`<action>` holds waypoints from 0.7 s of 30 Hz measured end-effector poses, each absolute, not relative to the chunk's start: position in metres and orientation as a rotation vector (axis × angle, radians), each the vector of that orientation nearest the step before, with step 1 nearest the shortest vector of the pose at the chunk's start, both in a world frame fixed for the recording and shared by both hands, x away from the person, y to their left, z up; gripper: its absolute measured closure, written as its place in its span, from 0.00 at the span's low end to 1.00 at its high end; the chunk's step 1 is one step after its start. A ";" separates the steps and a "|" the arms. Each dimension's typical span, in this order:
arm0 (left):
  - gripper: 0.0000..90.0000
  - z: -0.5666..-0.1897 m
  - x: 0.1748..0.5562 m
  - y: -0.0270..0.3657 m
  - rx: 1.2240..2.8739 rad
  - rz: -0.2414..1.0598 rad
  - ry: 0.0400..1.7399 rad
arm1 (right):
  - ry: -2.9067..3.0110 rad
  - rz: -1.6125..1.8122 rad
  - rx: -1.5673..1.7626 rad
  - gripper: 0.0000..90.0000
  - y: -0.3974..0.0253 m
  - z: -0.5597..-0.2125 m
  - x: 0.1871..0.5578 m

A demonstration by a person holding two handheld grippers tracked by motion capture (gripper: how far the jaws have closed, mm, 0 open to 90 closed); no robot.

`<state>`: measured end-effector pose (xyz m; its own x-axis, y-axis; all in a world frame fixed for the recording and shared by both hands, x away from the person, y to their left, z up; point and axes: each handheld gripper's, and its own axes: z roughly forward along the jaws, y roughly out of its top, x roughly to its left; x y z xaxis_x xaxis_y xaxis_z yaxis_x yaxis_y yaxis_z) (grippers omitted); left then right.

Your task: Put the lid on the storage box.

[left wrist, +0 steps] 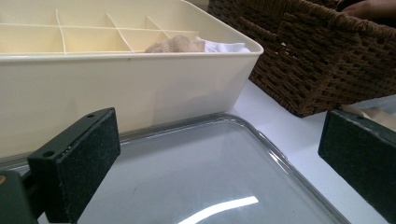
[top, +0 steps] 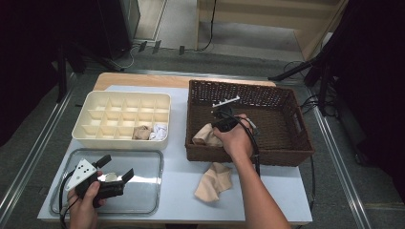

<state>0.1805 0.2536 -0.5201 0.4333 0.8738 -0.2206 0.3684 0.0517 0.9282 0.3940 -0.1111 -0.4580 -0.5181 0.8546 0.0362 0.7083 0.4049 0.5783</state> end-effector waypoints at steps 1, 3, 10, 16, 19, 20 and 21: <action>0.00 -0.520 0.181 0.253 1.538 0.550 1.136 | 2.381 0.812 1.360 0.99 -0.112 -0.457 0.393; 0.00 -0.520 0.180 0.253 1.538 0.551 1.136 | 2.342 0.852 1.352 0.99 -0.114 -0.453 0.391; 0.00 -0.520 0.180 0.254 1.537 0.553 1.136 | 2.212 0.980 1.320 0.99 -0.122 -0.443 0.383; 0.00 -0.519 0.180 0.255 1.539 0.557 1.136 | 2.130 1.087 1.283 0.99 -0.128 -0.436 0.373; 0.00 -0.519 0.181 0.254 1.534 0.554 1.136 | 2.083 1.126 1.250 1.00 -0.130 -0.432 0.367; 0.00 -0.519 0.180 0.253 1.536 0.553 1.137 | 2.068 1.142 1.247 1.00 -0.131 -0.430 0.365; 0.00 -0.519 0.180 0.252 1.540 0.552 1.132 | 2.050 1.158 1.246 1.00 -0.132 -0.429 0.363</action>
<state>0.1800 0.2518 -0.5192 0.4364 0.8730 -0.2179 0.3662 0.0489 0.9293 0.3633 -0.1324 -0.4289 -0.4751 0.8794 0.0300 0.4794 0.2301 0.8469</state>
